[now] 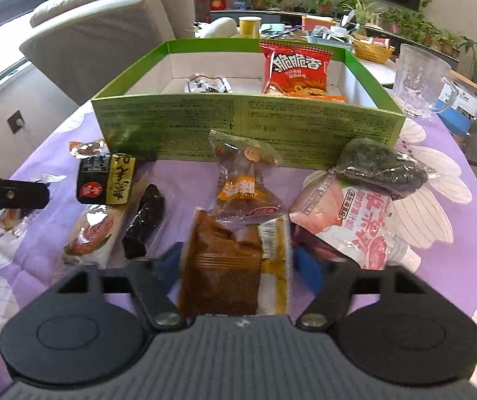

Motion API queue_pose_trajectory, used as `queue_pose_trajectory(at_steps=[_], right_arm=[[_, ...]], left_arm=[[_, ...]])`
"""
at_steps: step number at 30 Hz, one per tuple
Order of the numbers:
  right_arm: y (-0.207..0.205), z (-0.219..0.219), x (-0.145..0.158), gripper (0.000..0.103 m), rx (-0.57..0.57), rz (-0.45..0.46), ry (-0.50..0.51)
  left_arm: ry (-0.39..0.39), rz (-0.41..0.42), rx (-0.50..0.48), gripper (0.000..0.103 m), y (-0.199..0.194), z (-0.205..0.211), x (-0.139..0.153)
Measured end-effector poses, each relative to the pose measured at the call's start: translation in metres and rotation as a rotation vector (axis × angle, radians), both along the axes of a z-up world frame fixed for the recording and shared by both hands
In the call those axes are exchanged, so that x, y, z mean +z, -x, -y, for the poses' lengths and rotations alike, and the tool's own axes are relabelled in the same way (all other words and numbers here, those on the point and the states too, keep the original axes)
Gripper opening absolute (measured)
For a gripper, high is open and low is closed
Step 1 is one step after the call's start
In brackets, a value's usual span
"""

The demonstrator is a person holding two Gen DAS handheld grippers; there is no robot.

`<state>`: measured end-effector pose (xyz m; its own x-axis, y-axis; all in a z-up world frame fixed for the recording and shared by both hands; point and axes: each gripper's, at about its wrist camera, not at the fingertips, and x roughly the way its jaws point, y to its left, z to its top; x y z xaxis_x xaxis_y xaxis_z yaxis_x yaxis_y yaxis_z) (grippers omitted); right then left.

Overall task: Organize snacks
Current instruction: 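Grasp the brown bread packet with the right tool while the left tool grasps a clear snack bag, then lower both held packets into the green box and open both tools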

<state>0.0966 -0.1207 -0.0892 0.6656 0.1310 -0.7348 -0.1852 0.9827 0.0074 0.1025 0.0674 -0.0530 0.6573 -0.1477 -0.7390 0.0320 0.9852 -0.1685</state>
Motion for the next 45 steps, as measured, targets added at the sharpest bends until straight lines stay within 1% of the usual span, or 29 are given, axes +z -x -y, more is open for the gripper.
queue_pose_trajectory(at_steps=[2,5,9,12,17,22,28,33,37,45], right_arm=[[0.001,0.003,0.003,0.057,0.005,-0.001,-0.018],[0.003,0.006,0.006,0.055,0.007,-0.010,-0.039],[0.009,0.007,0.013,0.055,0.021,0.008,-0.045],[0.014,0.009,0.024,0.055,0.027,0.044,-0.052],[0.012,0.013,0.049,0.055,0.026,0.132,-0.057],[-0.004,0.017,0.069,0.055,-0.001,0.206,-0.052],[-0.031,0.023,0.090,0.054,-0.020,0.273,-0.064],[-0.055,0.028,0.094,0.055,-0.049,0.280,-0.091],[-0.074,0.028,0.094,0.055,-0.070,0.282,-0.074],[-0.109,0.032,0.079,0.055,-0.115,0.243,-0.067]], left_arm=[[0.000,0.002,0.003,0.032,0.000,0.000,0.002],[0.002,0.012,0.003,0.032,0.002,0.000,0.006],[0.003,0.035,-0.005,0.032,0.004,0.003,0.015],[0.007,0.058,-0.021,0.032,0.002,0.009,0.023],[0.009,0.101,-0.049,0.032,-0.009,0.021,0.037],[0.018,0.133,-0.057,0.032,-0.024,0.029,0.046],[0.020,0.162,-0.073,0.032,-0.049,0.039,0.056],[0.016,0.178,-0.091,0.032,-0.072,0.047,0.058],[0.021,0.171,-0.094,0.032,-0.088,0.051,0.055],[0.020,0.145,-0.089,0.032,-0.120,0.053,0.043]])
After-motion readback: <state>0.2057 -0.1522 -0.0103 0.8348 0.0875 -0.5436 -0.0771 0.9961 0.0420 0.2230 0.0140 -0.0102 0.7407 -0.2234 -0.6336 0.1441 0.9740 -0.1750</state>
